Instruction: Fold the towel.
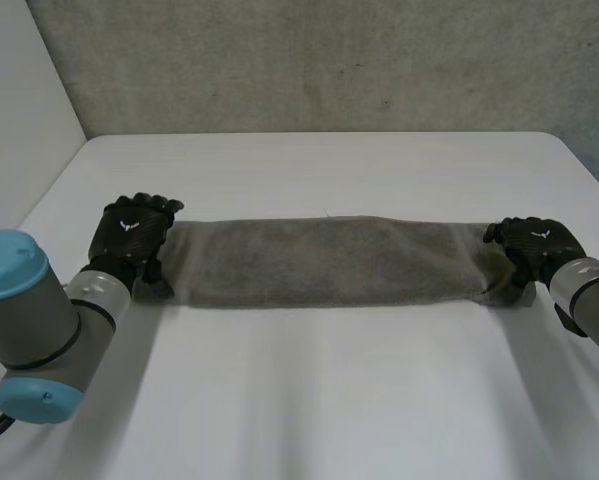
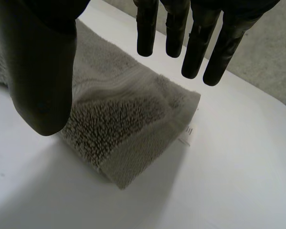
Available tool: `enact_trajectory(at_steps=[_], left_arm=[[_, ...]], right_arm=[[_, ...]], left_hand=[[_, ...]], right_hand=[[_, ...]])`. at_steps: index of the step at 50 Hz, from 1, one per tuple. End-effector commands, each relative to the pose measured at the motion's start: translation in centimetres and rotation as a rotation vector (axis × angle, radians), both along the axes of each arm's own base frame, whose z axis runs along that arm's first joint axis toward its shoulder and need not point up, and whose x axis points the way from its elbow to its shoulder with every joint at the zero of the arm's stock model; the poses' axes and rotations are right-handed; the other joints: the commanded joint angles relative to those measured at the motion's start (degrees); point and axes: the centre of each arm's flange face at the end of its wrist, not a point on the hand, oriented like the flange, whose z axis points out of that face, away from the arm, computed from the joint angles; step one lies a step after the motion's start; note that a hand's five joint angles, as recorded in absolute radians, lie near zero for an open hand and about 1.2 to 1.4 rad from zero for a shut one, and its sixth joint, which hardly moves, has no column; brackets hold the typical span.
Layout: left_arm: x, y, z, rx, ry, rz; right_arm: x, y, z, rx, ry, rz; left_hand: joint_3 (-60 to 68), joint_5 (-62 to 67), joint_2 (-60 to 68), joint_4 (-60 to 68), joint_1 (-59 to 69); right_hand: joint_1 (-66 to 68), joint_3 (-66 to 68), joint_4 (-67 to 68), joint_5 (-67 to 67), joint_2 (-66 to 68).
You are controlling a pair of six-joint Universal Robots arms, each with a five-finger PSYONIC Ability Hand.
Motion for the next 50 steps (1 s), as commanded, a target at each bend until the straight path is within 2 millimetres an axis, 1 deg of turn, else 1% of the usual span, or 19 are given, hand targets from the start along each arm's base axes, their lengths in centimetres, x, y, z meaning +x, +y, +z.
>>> enact_trajectory(at_steps=[1, 10, 16, 22, 24, 27, 29, 35, 37, 38, 40, 41, 42, 43, 45, 46, 48, 49, 50], left_arm=[[-0.1, -0.1, 0.3, -0.053, 0.011, 0.002], [0.0, 0.0, 0.2, -0.048, 0.011, 0.002], [0.0, 0.0, 0.2, -0.049, 0.013, 0.002], [0.0, 0.0, 0.1, -0.046, 0.012, 0.004], [0.0, 0.1, 0.0, -0.043, 0.012, 0.002], [0.0, 0.1, 0.0, -0.042, 0.011, 0.002], [0.0, 0.1, 0.0, -0.042, 0.011, 0.002], [0.0, 0.1, 0.0, -0.042, 0.011, 0.002], [0.0, 0.1, 0.0, -0.042, 0.011, 0.002], [0.0, 0.2, 0.0, -0.042, 0.011, 0.000], [-0.1, 0.2, 0.0, -0.042, 0.011, -0.001], [-0.1, 0.2, 0.0, -0.042, 0.011, -0.001], [-0.1, 0.2, 0.0, -0.042, 0.011, -0.001], [-0.1, 0.3, 0.0, -0.042, 0.011, -0.003], [-0.2, 0.3, 0.1, -0.043, 0.012, -0.004], [-0.2, 0.4, 0.0, -0.042, 0.011, -0.007], [-0.3, 0.5, 0.0, -0.042, 0.011, -0.009], [-0.2, 0.5, 0.0, -0.040, 0.011, -0.007], [-0.2, 0.5, 0.0, -0.040, 0.011, -0.007]], right_arm=[[-0.1, -0.6, -1.6, 0.024, 0.000, -0.012], [-0.8, -1.5, -2.7, 0.039, 0.009, -0.049], [-3.2, -2.8, -1.9, -0.017, 0.026, -0.131], [-5.0, -3.7, -1.1, -0.045, 0.034, -0.174], [-7.0, -4.6, -0.2, -0.076, 0.085, -0.206], [-8.0, -5.1, 0.3, -0.101, 0.126, -0.216], [-10.2, -6.2, 1.4, -0.151, 0.223, -0.229], [-10.4, -7.4, 4.7, -0.253, 0.337, -0.203], [-6.7, -7.1, 8.5, -0.335, 0.298, -0.126], [-6.6, -7.1, 8.5, -0.335, 0.298, -0.125], [-1.5, -6.0, 11.2, -0.399, 0.243, -0.014], [-1.5, -6.0, 11.2, -0.399, 0.243, -0.014], [1.5, -5.1, 11.9, -0.424, 0.223, 0.061], [1.5, -5.1, 11.9, -0.424, 0.222, 0.062], [7.9, -2.4, 12.0, -0.459, 0.191, 0.221], [7.9, -2.4, 12.0, -0.459, 0.191, 0.222], [14.1, 1.0, 10.3, -0.458, 0.169, 0.386], [14.1, 1.0, 10.3, -0.458, 0.169, 0.387], [16.6, 2.7, 9.3, -0.453, 0.166, 0.460]], left_hand=[[-2.96, -11.49, -3.95, -4.11, -4.66], [-2.96, -11.49, -3.95, -4.11, -4.66], [-2.96, -11.49, -3.95, -4.11, -4.66], [-2.96, -11.49, -3.95, -4.11, -4.66], [-2.96, -11.49, -3.95, -4.11, -4.66], [-3.13, -11.66, -4.11, -4.28, -4.83], [-3.13, -11.66, -4.12, -4.28, -4.83], [-3.13, -11.66, -4.12, -4.28, -4.83], [-3.13, -11.66, -4.12, -4.28, -4.83], [-3.13, -11.66, -4.12, -4.28, -4.83], [-3.13, -11.66, -4.12, -4.28, -4.83], [-3.13, -11.66, -4.12, -4.28, -4.83], [-3.13, -11.66, -4.12, -4.28, -4.83], [-3.30, -11.83, -4.28, -4.45, -5.00], [-3.47, -12.00, -4.45, -4.62, -5.17], [-3.47, -12.00, -4.45, -4.62, -5.17], [-3.47, -12.00, -4.45, -4.62, -5.17], [-3.47, -12.00, -4.45, -4.62, -5.17], [-3.47, -12.00, -4.45, -4.62, -5.17]], right_hand=[[7.15, 7.28, 6.80, 6.05, 8.56], [20.28, 20.42, 19.94, 19.19, 21.70], [56.72, 56.85, 56.37, 55.63, 58.13], [57.90, 58.04, 57.56, 56.81, 59.32], [57.90, 58.04, 57.56, 56.81, 59.32], [57.90, 58.04, 57.56, 56.81, 59.32], [57.90, 58.04, 57.56, 56.81, 59.32], [57.90, 58.04, 57.56, 56.81, 59.32], [57.90, 58.04, 57.56, 56.81, 59.32], [57.90, 58.04, 57.56, 56.81, 59.32], [57.90, 58.04, 57.56, 56.81, 59.32], [57.90, 58.04, 57.56, 56.81, 59.32], [57.90, 58.04, 57.56, 56.81, 59.32], [57.90, 58.04, 57.56, 56.81, 59.32], [57.90, 58.04, 57.56, 56.81, 59.32], [57.90, 58.04, 57.56, 56.81, 59.32], [57.90, 58.04, 57.56, 56.81, 59.32], [57.90, 58.04, 57.56, 56.81, 59.32], [57.90, 58.04, 57.56, 56.81, 59.32]])
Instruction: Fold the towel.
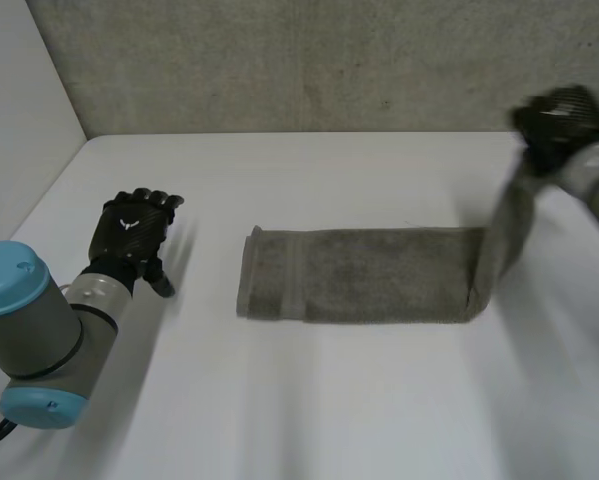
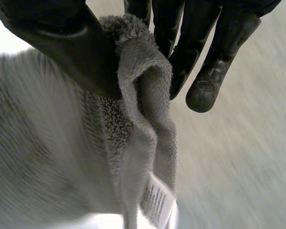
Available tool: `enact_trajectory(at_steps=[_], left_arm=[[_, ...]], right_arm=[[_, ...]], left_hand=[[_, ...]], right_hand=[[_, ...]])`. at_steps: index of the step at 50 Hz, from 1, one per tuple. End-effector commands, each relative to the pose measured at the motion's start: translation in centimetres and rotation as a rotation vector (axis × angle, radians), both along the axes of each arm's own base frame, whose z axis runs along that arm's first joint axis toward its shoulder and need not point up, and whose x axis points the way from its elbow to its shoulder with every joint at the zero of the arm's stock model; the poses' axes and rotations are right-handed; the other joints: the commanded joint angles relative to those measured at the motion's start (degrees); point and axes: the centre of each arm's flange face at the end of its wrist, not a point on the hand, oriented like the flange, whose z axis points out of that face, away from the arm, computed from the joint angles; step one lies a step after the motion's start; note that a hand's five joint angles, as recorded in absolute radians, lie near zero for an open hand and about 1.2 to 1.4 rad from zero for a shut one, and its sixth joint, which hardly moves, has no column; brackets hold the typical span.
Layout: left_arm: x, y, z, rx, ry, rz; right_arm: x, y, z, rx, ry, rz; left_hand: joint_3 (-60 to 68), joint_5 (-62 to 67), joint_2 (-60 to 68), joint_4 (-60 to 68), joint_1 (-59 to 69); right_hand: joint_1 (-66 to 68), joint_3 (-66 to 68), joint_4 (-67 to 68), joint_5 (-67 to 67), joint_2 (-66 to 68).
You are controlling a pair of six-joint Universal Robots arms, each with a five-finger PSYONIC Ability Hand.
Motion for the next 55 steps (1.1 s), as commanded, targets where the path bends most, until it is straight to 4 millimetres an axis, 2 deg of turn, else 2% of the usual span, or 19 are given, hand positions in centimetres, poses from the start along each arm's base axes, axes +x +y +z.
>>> enact_trajectory(at_steps=[1, 4, 6, 10, 12, 13, 14, 18, 21, 23, 26, 28, 29, 31, 38, 42, 50, 52, 55], left_arm=[[-0.1, 0.2, 0.0, 0.002, -0.001, -0.003], [-0.1, 0.2, 0.0, 0.002, -0.001, -0.003], [-0.2, 0.2, 0.0, 0.002, 0.000, -0.006], [-0.3, 0.3, 0.0, 0.001, -0.002, -0.011], [-0.3, 0.4, 0.0, 0.002, 0.000, -0.012], [-0.4, 0.4, -0.1, 0.003, -0.001, -0.014], [-0.4, 0.4, -0.1, 0.003, -0.001, -0.014], [-1.1, 0.9, 0.1, -0.003, 0.001, -0.037], [-1.9, 1.6, 1.2, -0.031, 0.011, -0.066], [-2.4, 2.0, 2.0, -0.054, 0.021, -0.084], [-3.6, 3.0, 3.5, -0.093, 0.042, -0.127], [-5.1, 4.0, 4.4, -0.108, 0.078, -0.177], [-5.1, 4.0, 4.4, -0.108, 0.078, -0.178], [-6.9, 4.8, 5.8, -0.131, 0.129, -0.235], [-9.9, 5.7, 5.0, -0.086, 0.124, -0.314], [-11.2, 5.5, 3.6, -0.037, 0.107, -0.332], [-11.1, 5.5, 2.8, -0.002, 0.094, -0.329], [-11.0, 5.6, 2.7, 0.001, 0.092, -0.327], [-10.8, 5.8, 2.8, 0.006, 0.092, -0.325]], right_arm=[[13.7, 8.3, -3.6, 0.035, 0.038, 0.370], [15.6, 10.1, -5.1, 0.054, 0.058, 0.428], [18.1, 13.2, -7.9, 0.090, 0.094, 0.517], [19.3, 15.0, -10.4, 0.118, 0.129, 0.563], [19.5, 15.1, -11.6, 0.128, 0.146, 0.552], [19.5, 15.1, -11.6, 0.128, 0.146, 0.552], [19.4, 15.0, -11.7, 0.130, 0.148, 0.543], [19.2, 14.9, -11.1, 0.131, 0.137, 0.527], [18.4, 15.0, -8.7, 0.123, 0.095, 0.506], [15.9, 14.4, -5.4, 0.132, 0.016, 0.446], [14.0, 13.5, -4.6, 0.155, -0.022, 0.396], [10.5, 12.1, -5.0, 0.229, -0.071, 0.303], [10.5, 12.1, -5.0, 0.229, -0.071, 0.303], [7.4, 11.8, -6.1, 0.303, -0.096, 0.223], [2.4, 10.5, -10.0, 0.410, -0.100, 0.124], [1.7, 10.1, -10.7, 0.418, -0.109, 0.117], [1.2, 8.4, -14.1, 0.466, -0.114, 0.112], [0.9, 7.8, -14.5, 0.475, -0.127, 0.098], [0.7, 7.7, -14.5, 0.473, -0.133, 0.090]], left_hand=[[-3.47, -12.00, -4.45, -4.62, -5.18], [-3.63, -12.16, -4.61, -4.78, -5.35], [-3.64, -12.17, -4.62, -4.78, -5.35], [-3.80, -12.33, -4.78, -4.95, -5.52], [-3.80, -12.33, -4.78, -4.95, -5.52], [-3.80, -12.33, -4.78, -4.95, -5.52], [-3.80, -12.33, -4.78, -4.95, -5.52], [-3.80, -12.33, -4.78, -4.95, -5.52], [-3.80, -12.33, -4.78, -4.95, -5.52], [-3.80, -12.33, -4.78, -4.95, -5.52], [-3.47, -12.00, -4.45, -4.62, -5.19], [-2.80, -11.33, -3.78, -3.95, -4.51], [-2.79, -11.33, -3.77, -3.94, -4.51], [-2.63, -11.16, -3.61, -3.78, -4.34], [-2.29, -10.82, -3.27, -3.44, -4.01], [-2.29, -10.82, -3.27, -3.44, -4.01], [-2.29, -10.82, -3.27, -3.44, -4.01], [-2.29, -10.82, -3.27, -3.44, -4.01], [-2.46, -10.99, -3.44, -3.61, -4.17]], right_hand=[[4.23, 3.83, 3.55, 4.07, 4.92], [4.23, 3.83, 3.55, 4.07, 4.92], [4.23, 3.83, 3.55, 4.07, 4.92], [-4.12, -4.52, -4.80, -4.28, -3.44], [-53.62, -54.03, -54.31, -53.78, -52.94], [-53.91, -54.32, -54.59, -54.07, -53.23], [-65.77, -66.17, -66.45, -65.93, -65.08], [-65.77, -66.17, -66.45, -65.93, -65.08], [-65.77, -66.17, -66.45, -65.93, -65.08], [-65.77, -66.17, -66.45, -65.93, -65.08], [-65.77, -66.17, -66.45, -65.93, -65.08], [-65.77, -66.17, -66.45, -65.93, -65.08], [-65.77, -66.17, -66.45, -65.93, -65.08], [-65.77, -66.17, -66.45, -65.93, -65.08], [-65.77, -66.17, -66.45, -65.93, -65.08], [-59.63, -60.03, -60.31, -59.79, -58.95], [-35.74, -36.15, -36.43, -35.90, -35.06], [-15.33, -15.74, -16.02, -15.50, -14.65], [-4.45, -4.86, -5.14, -4.62, -3.77]])
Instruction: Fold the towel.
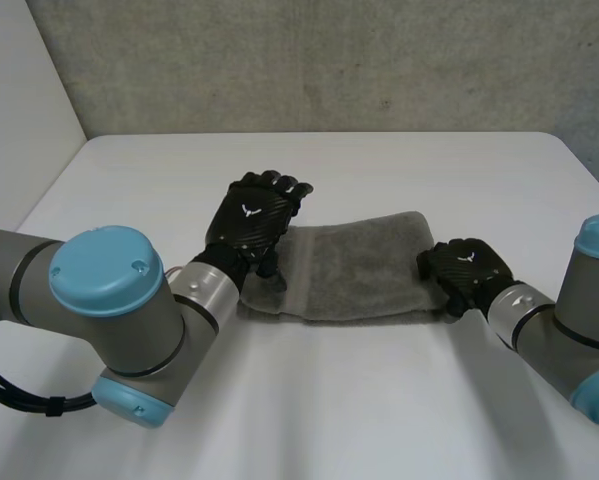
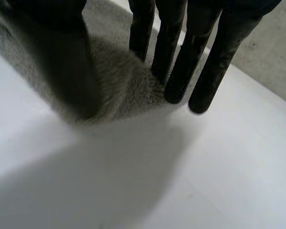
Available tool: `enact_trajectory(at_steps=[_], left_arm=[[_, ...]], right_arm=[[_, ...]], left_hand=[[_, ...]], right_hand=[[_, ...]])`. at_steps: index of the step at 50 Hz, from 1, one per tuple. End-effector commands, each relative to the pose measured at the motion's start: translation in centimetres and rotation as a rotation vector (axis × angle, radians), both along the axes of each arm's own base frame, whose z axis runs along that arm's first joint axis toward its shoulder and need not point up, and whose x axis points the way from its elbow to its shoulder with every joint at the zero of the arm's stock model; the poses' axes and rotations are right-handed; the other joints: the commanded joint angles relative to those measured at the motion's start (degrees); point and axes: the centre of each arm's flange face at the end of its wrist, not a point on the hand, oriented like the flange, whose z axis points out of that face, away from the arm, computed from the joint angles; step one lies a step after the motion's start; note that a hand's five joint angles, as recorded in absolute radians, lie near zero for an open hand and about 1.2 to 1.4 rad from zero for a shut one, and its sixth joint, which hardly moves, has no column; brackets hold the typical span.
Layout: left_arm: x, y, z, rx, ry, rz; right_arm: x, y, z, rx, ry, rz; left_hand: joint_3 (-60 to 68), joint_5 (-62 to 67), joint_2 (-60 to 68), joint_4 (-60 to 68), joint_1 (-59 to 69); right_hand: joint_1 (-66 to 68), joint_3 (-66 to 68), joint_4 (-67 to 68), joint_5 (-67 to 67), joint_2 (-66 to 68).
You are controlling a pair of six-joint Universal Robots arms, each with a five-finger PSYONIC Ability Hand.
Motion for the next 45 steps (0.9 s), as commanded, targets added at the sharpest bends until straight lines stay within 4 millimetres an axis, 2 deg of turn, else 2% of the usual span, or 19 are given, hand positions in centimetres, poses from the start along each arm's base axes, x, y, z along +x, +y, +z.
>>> enact_trajectory(at_steps=[1, 3, 8, 11, 13, 16, 19, 22, 24, 25, 26, 27, 29, 30, 32, 35, 38, 40, 45], left_arm=[[0.7, 0.4, -0.1, 0.012, -0.007, 0.009], [0.8, 0.6, -0.1, 0.017, -0.008, 0.011], [1.4, 0.8, 0.5, 0.008, -0.003, 0.029], [2.1, 0.4, 0.5, 0.012, -0.005, 0.054], [2.4, 0.4, 0.7, 0.011, -0.004, 0.063], [3.0, 0.3, 1.2, 0.004, 0.002, 0.077], [3.3, 0.1, 1.7, -0.006, 0.009, 0.087], [3.7, -0.4, 1.9, -0.010, 0.011, 0.103], [3.8, -0.6, 1.9, -0.013, 0.013, 0.107], [3.8, -0.7, 2.1, -0.017, 0.016, 0.109], [3.8, -0.7, 2.1, -0.017, 0.016, 0.109], [3.8, -0.8, 2.2, -0.020, 0.018, 0.110], [3.7, -0.9, 2.3, -0.024, 0.021, 0.110], [3.7, -0.9, 2.4, -0.029, 0.022, 0.109], [3.6, -1.0, 2.6, -0.033, 0.024, 0.109], [3.4, -1.3, 3.2, -0.051, 0.036, 0.109], [3.1, -1.6, 4.0, -0.071, 0.050, 0.109], [3.0, -1.7, 4.4, -0.084, 0.056, 0.107], [2.4, -2.2, 5.6, -0.118, 0.079, 0.099]], right_arm=[[-0.6, -1.1, -0.8, 0.012, -0.013, -0.027], [-0.9, -1.3, -0.5, 0.004, -0.015, -0.038], [-1.3, -2.1, 3.0, -0.058, -0.080, -0.078], [-1.7, -2.5, 3.9, -0.083, -0.088, -0.091], [-2.5, -3.2, 6.2, -0.135, -0.089, -0.109], [-3.1, -3.5, 8.0, -0.144, -0.079, -0.110], [-3.0, -3.8, 8.8, -0.157, -0.075, -0.094], [-1.5, -3.5, 10.2, -0.185, -0.072, -0.018], [2.2, -1.8, 11.0, -0.216, -0.094, 0.128], [2.2, -1.8, 11.0, -0.216, -0.094, 0.129], [4.2, -0.8, 10.7, -0.210, -0.104, 0.197], [4.2, -0.8, 10.7, -0.210, -0.105, 0.198], [7.7, 1.0, 8.9, -0.173, -0.107, 0.304], [7.7, 1.0, 8.8, -0.172, -0.107, 0.305], [10.8, 2.9, 7.4, -0.148, -0.108, 0.393], [12.6, 4.3, 6.3, -0.123, -0.103, 0.443], [12.9, 4.5, 5.7, -0.113, -0.098, 0.447], [12.7, 4.1, 5.3, -0.106, -0.086, 0.412], [12.1, 3.7, 5.3, -0.099, -0.079, 0.327]], left_hand=[[-2.45, -11.12, -3.45, -3.60, -4.17], [-2.62, -11.28, -3.61, -3.77, -4.34], [-2.96, -11.62, -3.95, -4.11, -4.68], [-3.29, -11.96, -4.29, -4.44, -5.01], [-3.46, -12.12, -4.45, -4.61, -5.18], [-3.80, -12.46, -4.79, -4.95, -5.52], [-3.80, -12.46, -4.79, -4.95, -5.52], [-3.80, -12.46, -4.79, -4.95, -5.52], [-3.80, -12.46, -4.79, -4.95, -5.52], [-3.80, -12.46, -4.79, -4.95, -5.52], [-3.80, -12.46, -4.79, -4.95, -5.52], [-3.80, -12.46, -4.79, -4.95, -5.52], [-3.80, -12.46, -4.79, -4.95, -5.52], [-3.80, -12.46, -4.79, -4.95, -5.52], [-3.80, -12.46, -4.79, -4.95, -5.52], [-3.80, -12.46, -4.79, -4.95, -5.52], [-3.80, -12.46, -4.79, -4.95, -5.52], [-3.80, -12.46, -4.79, -4.95, -5.52], [-3.46, -12.13, -4.46, -4.61, -5.18]], right_hand=[[25.85, 26.69, 26.66, 26.56, 25.85], [25.93, 26.77, 26.75, 26.64, 25.94], [25.93, 26.77, 26.75, 26.64, 25.94], [25.93, 26.77, 26.75, 26.64, 25.94], [25.93, 26.77, 26.75, 26.64, 25.94], [25.93, 26.77, 26.75, 26.64, 25.94], [25.93, 26.77, 26.75, 26.64, 25.94], [25.93, 26.77, 26.75, 26.64, 25.94], [25.93, 26.77, 26.75, 26.64, 25.94], [25.93, 26.77, 26.75, 26.64, 25.94], [25.93, 26.77, 26.75, 26.64, 25.94], [25.93, 26.77, 26.75, 26.64, 25.94], [25.93, 26.77, 26.75, 26.64, 25.94], [25.93, 26.77, 26.75, 26.64, 25.94], [25.93, 26.77, 26.75, 26.64, 25.94], [25.93, 26.77, 26.75, 26.64, 25.94], [20.61, 21.45, 21.43, 21.32, 20.61], [-20.25, -19.41, -19.43, -19.54, -20.24], [-36.21, -35.37, -35.40, -35.50, -36.21]])
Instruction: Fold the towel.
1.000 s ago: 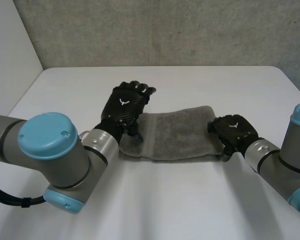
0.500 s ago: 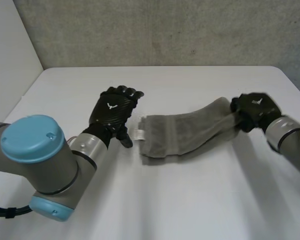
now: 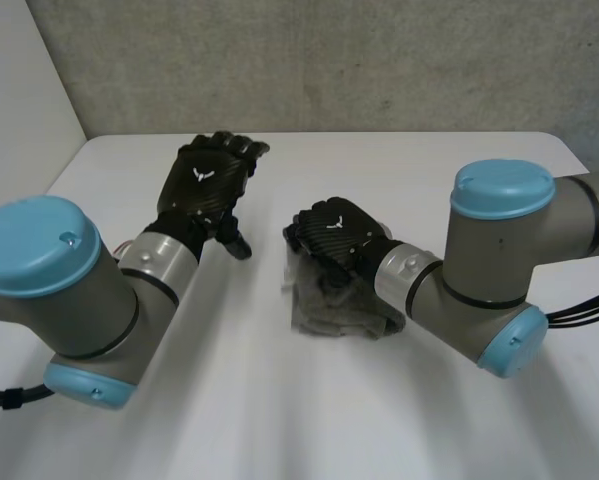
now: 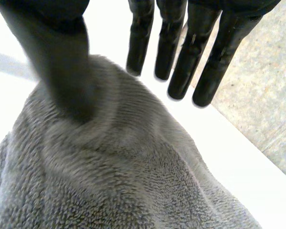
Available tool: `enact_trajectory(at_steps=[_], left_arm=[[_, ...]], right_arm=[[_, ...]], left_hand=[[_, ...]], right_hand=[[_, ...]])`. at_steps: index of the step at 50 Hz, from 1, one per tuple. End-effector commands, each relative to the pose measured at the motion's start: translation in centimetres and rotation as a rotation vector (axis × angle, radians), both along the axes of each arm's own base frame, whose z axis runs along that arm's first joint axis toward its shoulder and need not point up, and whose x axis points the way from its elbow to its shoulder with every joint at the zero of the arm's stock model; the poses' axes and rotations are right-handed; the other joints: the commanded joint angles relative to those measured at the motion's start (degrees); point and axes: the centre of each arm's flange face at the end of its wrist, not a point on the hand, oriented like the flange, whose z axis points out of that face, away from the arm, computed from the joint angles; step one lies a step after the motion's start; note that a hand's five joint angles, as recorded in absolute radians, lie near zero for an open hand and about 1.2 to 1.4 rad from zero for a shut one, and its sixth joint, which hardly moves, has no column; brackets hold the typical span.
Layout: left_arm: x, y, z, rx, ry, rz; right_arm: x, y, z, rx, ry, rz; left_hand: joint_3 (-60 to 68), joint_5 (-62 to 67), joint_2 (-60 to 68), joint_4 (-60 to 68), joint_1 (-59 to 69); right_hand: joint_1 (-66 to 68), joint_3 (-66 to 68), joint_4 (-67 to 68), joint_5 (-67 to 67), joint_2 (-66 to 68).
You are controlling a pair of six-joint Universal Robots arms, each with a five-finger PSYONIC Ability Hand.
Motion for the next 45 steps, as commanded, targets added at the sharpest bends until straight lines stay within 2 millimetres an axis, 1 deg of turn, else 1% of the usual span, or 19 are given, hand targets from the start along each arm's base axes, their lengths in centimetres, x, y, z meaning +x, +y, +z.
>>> enact_trajectory(at_steps=[1, 6, 10, 13, 15, 16, 20, 22, 23, 25, 29, 35, 39, 40, 41, 42, 43, 44, 45], left_arm=[[-0.9, -0.8, 1.6, -0.046, 0.027, -0.010], [-2.2, -1.1, 2.2, -0.061, 0.042, -0.033], [-3.9, -1.0, 1.8, -0.035, 0.062, -0.064], [-4.1, -1.3, 1.2, -0.007, 0.061, -0.065], [-4.8, -1.1, -0.7, 0.073, 0.044, -0.077], [-4.8, -1.1, -0.8, 0.074, 0.044, -0.077], [-5.3, -0.4, -4.5, 0.195, -0.019, -0.090], [-5.3, -0.1, -5.6, 0.225, -0.041, -0.091], [-5.3, 0.1, -6.8, 0.253, -0.060, -0.091], [-5.2, 0.2, -7.8, 0.275, -0.077, -0.091], [-4.9, 0.5, -10.1, 0.324, -0.110, -0.087], [-4.7, 0.8, -10.5, 0.342, -0.118, -0.086], [-4.6, 1.0, -9.2, 0.324, -0.104, -0.087], [-4.6, 1.0, -9.2, 0.323, -0.104, -0.087], [-4.6, 1.0, -8.1, 0.303, -0.089, -0.088], [-4.5, 1.0, -6.9, 0.281, -0.072, -0.088], [-4.5, 1.0, -6.9, 0.281, -0.072, -0.088], [-4.3, 1.1, -5.5, 0.256, -0.054, -0.088], [-4.1, 1.2, -4.2, 0.234, -0.037, -0.086]], right_arm=[[-0.8, -0.7, -0.2, 0.014, 0.011, -0.102], [-2.4, -0.5, 3.2, 0.019, -0.063, -0.187], [-3.3, -0.7, 3.9, 0.058, -0.110, -0.220], [-4.4, -1.7, 4.0, 0.101, -0.147, -0.269], [-4.8, -2.1, 3.9, 0.118, -0.157, -0.286], [-5.1, -2.4, 3.7, 0.129, -0.158, -0.297], [-5.2, -2.7, 2.8, 0.152, -0.149, -0.309], [-5.2, -3.2, 0.0, 0.204, -0.107, -0.325], [-5.2, -3.2, 0.0, 0.204, -0.107, -0.325], [-5.2, -3.5, -2.3, 0.250, -0.070, -0.336], [-5.3, -3.6, -3.9, 0.287, -0.034, -0.340], [-5.9, -4.3, -4.7, 0.310, 0.006, -0.359], [-5.9, -4.4, -4.4, 0.306, 0.002, -0.361], [-5.8, -4.4, -3.7, 0.296, -0.010, -0.361], [-5.9, -4.5, -2.4, 0.271, -0.032, -0.368], [-5.9, -4.5, -2.4, 0.270, -0.032, -0.368], [-5.9, -4.3, -0.3, 0.228, -0.061, -0.371], [-6.0, -4.0, 1.8, 0.185, -0.091, -0.379], [-6.0, -4.0, 1.8, 0.185, -0.092, -0.379]], left_hand=[[-3.45, -11.93, -4.45, -4.62, -5.18], [-3.12, -11.60, -4.12, -4.28, -4.85], [-2.95, -11.43, -3.95, -4.11, -4.68], [-2.78, -11.26, -3.78, -3.94, -4.51], [-2.61, -11.09, -3.61, -3.78, -4.34], [-2.61, -11.09, -3.61, -3.78, -4.34], [-2.61, -11.09, -3.61, -3.78, -4.34], [-2.61, -11.09, -3.61, -3.78, -4.34], [-2.61, -11.09, -3.61, -3.78, -4.34], [-2.61, -11.09, -3.61, -3.78, -4.34], [-2.61, -11.09, -3.61, -3.77, -4.34], [-2.61, -11.09, -3.61, -3.78, -4.34], [-2.78, -11.26, -3.78, -3.94, -4.51], [-2.78, -11.26, -3.78, -3.94, -4.51], [-2.78, -11.26, -3.78, -3.94, -4.51], [-3.11, -11.59, -4.11, -4.28, -4.84], [-3.12, -11.60, -4.12, -4.28, -4.85], [-3.28, -11.76, -4.28, -4.45, -5.01], [-3.62, -12.10, -4.62, -4.78, -5.35]], right_hand=[[-14.46, -15.79, -15.57, -14.16, -14.04], [-22.28, -23.61, -23.39, -21.98, -21.86], [-22.28, -23.61, -23.39, -21.98, -21.86], [-22.28, -23.61, -23.39, -21.98, -21.86], [-22.28, -23.61, -23.39, -21.98, -21.86], [-22.28, -23.61, -23.39, -21.98, -21.86], [-22.28, -23.61, -23.39, -21.98, -21.86], [-22.28, -23.61, -23.39, -21.98, -21.86], [-22.28, -23.61, -23.39, -21.98, -21.86], [-22.28, -23.61, -23.39, -21.98, -21.86], [-22.28, -23.61, -23.39, -21.98, -21.86], [-22.28, -23.61, -23.39, -21.98, -21.86], [-22.28, -23.61, -23.39, -21.98, -21.86], [-22.28, -23.61, -23.39, -21.98, -21.86], [-22.28, -23.61, -23.39, -21.98, -21.86], [-22.28, -23.61, -23.39, -21.98, -21.86], [-22.28, -23.61, -23.39, -21.98, -21.86], [-22.28, -23.61, -23.39, -21.98, -21.86], [-22.28, -23.61, -23.39, -21.98, -21.86]])
